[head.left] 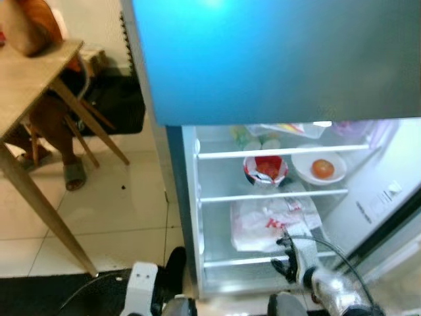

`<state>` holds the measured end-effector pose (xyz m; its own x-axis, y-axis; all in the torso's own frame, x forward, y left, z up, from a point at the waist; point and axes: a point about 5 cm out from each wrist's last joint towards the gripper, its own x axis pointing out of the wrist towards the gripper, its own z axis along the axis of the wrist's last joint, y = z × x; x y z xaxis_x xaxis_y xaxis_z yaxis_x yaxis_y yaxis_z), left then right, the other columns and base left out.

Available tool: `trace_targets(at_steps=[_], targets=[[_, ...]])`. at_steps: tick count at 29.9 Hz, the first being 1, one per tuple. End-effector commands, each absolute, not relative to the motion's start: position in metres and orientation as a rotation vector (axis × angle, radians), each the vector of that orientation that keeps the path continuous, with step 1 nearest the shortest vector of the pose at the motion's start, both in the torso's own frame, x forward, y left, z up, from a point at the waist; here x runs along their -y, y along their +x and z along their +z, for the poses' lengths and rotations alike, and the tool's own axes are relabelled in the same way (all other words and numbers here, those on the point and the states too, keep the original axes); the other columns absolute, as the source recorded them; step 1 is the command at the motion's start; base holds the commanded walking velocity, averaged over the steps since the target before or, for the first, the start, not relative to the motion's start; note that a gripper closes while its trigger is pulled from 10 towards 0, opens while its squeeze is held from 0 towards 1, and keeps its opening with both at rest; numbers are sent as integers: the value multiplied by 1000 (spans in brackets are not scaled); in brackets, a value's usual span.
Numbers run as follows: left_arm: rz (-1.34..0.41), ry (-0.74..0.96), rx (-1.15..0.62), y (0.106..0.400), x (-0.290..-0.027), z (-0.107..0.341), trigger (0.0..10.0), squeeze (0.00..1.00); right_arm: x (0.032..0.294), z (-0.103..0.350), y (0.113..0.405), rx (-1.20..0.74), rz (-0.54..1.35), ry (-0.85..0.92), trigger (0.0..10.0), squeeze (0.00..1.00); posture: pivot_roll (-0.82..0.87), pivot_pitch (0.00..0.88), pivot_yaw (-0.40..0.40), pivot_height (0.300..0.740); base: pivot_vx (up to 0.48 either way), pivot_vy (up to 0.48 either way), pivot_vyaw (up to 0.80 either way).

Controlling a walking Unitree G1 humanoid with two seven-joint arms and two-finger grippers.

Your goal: Restocking fridge

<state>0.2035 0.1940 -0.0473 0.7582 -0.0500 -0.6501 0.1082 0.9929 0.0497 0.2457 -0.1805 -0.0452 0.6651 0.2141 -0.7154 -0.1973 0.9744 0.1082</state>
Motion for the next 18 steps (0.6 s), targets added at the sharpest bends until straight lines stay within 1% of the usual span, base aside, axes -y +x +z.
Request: trace_targets(at_steps=[1,2,3,5,11,13,18], targets=[[-93,93,-751,201,-196,-54,10000,0,190,-49,239,-801,100,75,10000,0,8,35,-8,617,0,0,0],[-100,110,-764,203,-195,-55,10000,0,194,-56,230,-826,29,107,10000,0,8,35,-8,617,0,0,0],[-107,121,-768,205,-194,-55,10000,0,197,-60,222,-843,-36,132,10000,0,1,33,11,617,0,0,0],[-106,143,-775,208,-195,-56,10000,0,199,-64,216,-855,-89,151,10000,0,2,29,22,617,0,0,0],[-93,152,-770,211,-195,-56,10000,0,198,-67,211,-861,-92,148,10000,0,4,29,28,617,0,0,0],[-78,139,-731,216,-196,-53,10000,0,197,-70,206,-867,-113,161,10000,0,9,22,33,617,0,0,0],[-49,123,-715,214,-198,-54,10000,0,199,-73,200,-869,-141,177,10000,0,20,19,23,617,0,0,0]])
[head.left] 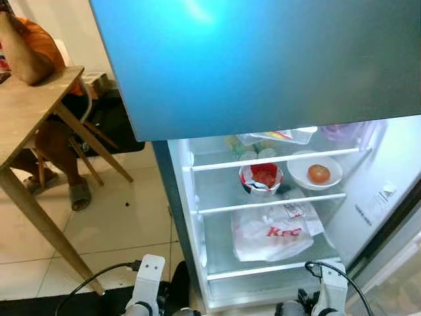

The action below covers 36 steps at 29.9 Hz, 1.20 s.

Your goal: Restocking fridge

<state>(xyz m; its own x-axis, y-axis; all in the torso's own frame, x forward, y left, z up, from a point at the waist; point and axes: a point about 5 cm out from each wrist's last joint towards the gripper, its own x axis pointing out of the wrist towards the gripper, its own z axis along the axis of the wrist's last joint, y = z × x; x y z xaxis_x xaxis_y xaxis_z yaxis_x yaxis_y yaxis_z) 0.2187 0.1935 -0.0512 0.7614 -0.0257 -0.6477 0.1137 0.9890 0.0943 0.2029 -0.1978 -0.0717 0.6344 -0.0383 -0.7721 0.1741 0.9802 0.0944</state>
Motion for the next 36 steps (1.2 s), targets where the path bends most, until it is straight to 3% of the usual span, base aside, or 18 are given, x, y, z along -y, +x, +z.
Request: trace_targets(at_steps=[1,36], targets=[[-47,119,-713,213,-198,-54,10000,0,199,-73,200,-870,-139,173,10000,0,20,19,23,617,0,0,0],[-63,143,-797,200,-197,-70,10000,0,203,-68,207,-856,-136,123,10000,0,-1,4,39,671,0,0,0]])
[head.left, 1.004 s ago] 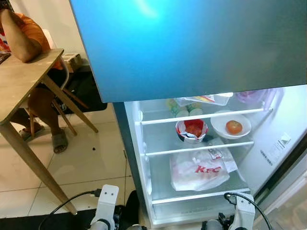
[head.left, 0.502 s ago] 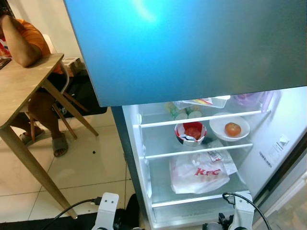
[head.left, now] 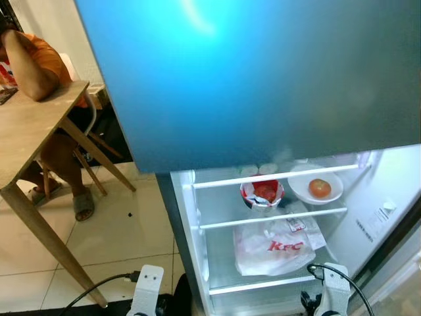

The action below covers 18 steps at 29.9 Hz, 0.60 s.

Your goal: Restocking fridge

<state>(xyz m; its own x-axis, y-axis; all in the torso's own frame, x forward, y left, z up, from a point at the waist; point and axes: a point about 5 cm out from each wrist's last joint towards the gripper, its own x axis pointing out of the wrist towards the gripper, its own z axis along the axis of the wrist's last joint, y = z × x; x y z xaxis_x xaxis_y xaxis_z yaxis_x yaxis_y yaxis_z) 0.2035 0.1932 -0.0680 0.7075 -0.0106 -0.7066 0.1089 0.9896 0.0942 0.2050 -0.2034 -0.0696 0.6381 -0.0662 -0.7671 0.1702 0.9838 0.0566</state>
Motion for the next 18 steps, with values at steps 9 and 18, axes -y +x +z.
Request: trace_targets(at_steps=[9,18], targets=[[-91,162,-805,198,-192,-72,10000,0,207,-68,206,-841,-156,133,10000,0,-8,3,43,671,0,0,0],[-96,174,-819,202,-192,-70,10000,0,208,-68,204,-814,-160,156,10000,0,-13,0,48,671,0,0,0]])
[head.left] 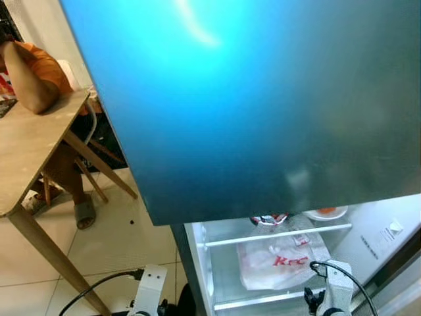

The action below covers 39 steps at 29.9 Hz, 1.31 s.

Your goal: Restocking fridge

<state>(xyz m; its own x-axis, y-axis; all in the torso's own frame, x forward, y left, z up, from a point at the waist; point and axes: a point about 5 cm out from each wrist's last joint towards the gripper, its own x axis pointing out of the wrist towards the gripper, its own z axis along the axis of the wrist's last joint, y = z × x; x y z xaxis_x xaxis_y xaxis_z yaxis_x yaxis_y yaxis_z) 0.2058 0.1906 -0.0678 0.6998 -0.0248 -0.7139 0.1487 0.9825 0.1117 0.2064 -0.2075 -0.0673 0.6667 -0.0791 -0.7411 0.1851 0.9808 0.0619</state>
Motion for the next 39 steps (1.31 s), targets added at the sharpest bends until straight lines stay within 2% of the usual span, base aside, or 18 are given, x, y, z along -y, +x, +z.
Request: trace_targets(at_steps=[1,13,29,39], targets=[[-96,176,-821,202,-192,-71,10000,0,208,-68,204,-811,-163,158,10000,0,-14,0,49,676,0,0,0],[-96,175,-836,197,-192,-74,10000,0,209,-69,202,-814,-158,152,10000,0,-15,0,46,740,0,0,0],[-89,178,-844,198,-199,-72,10000,0,211,-67,202,-786,-164,176,10000,0,-14,0,54,740,0,0,0],[-43,117,-835,193,-197,-74,10000,0,210,-64,206,-764,-148,83,10000,0,-10,0,53,740,0,0,0]])
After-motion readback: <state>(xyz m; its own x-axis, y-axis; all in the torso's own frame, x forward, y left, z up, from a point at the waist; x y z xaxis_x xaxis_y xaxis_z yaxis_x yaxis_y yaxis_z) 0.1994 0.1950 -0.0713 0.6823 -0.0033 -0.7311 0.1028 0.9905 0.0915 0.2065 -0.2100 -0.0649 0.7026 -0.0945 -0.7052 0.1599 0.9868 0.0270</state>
